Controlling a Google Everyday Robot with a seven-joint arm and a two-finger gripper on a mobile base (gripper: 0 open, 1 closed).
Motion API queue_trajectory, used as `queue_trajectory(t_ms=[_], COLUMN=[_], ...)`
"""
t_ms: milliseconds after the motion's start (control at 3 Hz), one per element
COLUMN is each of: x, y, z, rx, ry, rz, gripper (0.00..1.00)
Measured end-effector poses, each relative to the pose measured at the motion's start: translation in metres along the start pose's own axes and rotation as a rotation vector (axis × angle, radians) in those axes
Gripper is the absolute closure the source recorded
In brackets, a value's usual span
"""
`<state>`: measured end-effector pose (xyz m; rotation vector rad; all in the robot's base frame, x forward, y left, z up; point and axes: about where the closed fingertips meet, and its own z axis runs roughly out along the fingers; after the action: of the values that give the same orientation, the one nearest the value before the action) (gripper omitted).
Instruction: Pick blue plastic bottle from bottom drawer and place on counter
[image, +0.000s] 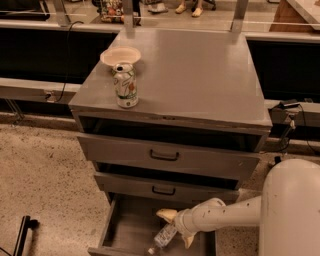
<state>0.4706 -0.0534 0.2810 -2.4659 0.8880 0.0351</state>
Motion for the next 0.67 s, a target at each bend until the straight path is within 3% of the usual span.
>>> queue_trajectory(t_ms=[667], x=[0.023], y=[0.024], z=[0.069], rx=[-0.04], ry=[-0.005], rz=[0.039], gripper=[0.0])
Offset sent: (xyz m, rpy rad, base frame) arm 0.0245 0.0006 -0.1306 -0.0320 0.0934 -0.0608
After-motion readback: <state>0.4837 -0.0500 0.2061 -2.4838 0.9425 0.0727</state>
